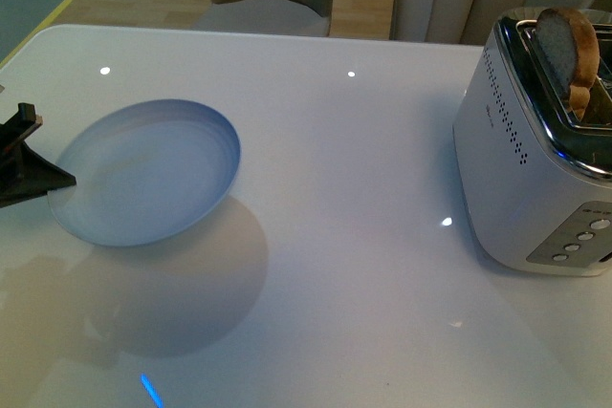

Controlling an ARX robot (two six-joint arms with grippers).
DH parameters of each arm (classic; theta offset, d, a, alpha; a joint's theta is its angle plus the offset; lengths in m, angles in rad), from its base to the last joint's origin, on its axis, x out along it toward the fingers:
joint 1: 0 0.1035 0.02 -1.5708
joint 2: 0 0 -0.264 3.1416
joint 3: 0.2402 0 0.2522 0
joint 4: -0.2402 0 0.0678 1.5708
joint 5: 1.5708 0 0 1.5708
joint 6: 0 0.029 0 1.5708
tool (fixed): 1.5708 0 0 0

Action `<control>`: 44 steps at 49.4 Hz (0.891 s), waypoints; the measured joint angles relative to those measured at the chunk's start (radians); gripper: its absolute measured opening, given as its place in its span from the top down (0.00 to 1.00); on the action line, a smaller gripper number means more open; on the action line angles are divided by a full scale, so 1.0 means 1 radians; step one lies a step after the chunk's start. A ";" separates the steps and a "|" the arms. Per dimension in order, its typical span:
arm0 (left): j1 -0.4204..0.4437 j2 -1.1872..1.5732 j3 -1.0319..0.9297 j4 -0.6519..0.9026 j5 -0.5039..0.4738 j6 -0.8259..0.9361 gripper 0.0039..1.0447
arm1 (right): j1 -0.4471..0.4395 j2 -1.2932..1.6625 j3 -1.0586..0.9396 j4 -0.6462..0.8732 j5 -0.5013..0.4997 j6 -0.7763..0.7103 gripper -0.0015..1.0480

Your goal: Left arm holds plate, right arm toasts bread

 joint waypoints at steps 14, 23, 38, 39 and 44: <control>0.052 0.155 0.187 -0.029 -0.002 0.021 0.98 | 0.000 0.000 0.000 0.000 0.000 0.000 0.08; 0.065 0.228 0.245 -0.028 -0.010 0.021 0.98 | 0.000 0.000 0.000 0.000 0.000 0.000 0.08; 0.071 0.275 0.256 -0.014 -0.025 0.027 0.98 | 0.000 0.000 0.000 0.000 0.000 0.000 0.08; 0.071 0.276 0.256 -0.014 -0.025 0.026 0.98 | 0.000 0.000 0.000 0.000 0.000 0.000 0.08; 0.071 0.276 0.255 0.000 -0.025 0.026 0.98 | 0.000 0.000 0.000 0.000 0.000 0.000 0.08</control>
